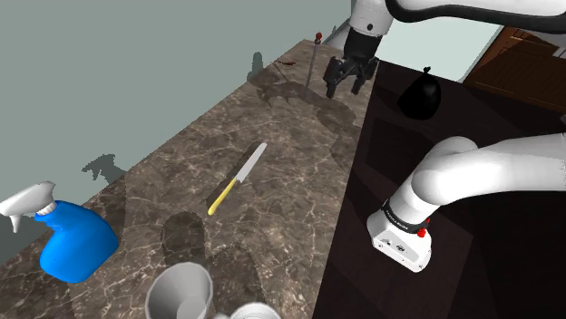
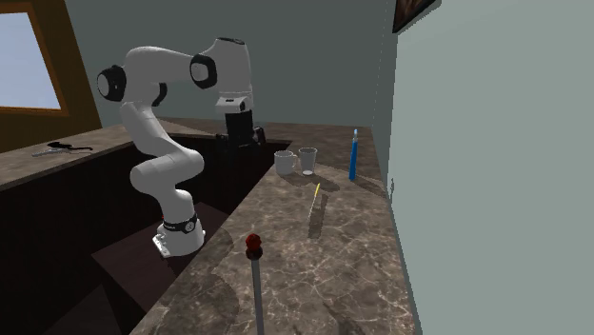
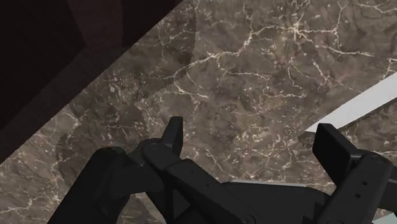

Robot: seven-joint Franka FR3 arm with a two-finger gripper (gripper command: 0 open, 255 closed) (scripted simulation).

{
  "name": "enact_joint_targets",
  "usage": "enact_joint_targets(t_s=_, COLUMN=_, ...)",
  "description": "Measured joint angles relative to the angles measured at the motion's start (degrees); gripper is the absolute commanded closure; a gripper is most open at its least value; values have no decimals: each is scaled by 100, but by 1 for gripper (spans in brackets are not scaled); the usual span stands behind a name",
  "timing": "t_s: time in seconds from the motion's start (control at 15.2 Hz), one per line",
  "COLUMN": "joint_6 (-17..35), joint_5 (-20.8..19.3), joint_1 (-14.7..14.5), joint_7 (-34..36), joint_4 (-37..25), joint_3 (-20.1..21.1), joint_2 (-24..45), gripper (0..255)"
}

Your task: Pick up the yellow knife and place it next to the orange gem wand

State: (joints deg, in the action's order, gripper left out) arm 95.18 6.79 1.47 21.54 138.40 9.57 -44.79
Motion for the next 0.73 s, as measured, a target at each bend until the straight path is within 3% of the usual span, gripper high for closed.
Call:
enact_joint_targets(t_s=0.4, joint_6=367, joint_5=506, joint_1=101, joint_7=1768, joint_4=89, joint_3=1085, joint_2=393, gripper=0)
enact_joint_targets(t_s=0.73, joint_6=849, joint_5=763, joint_1=315, joint_7=3233, joint_4=-67, joint_3=2002, joint_2=1128, gripper=0)
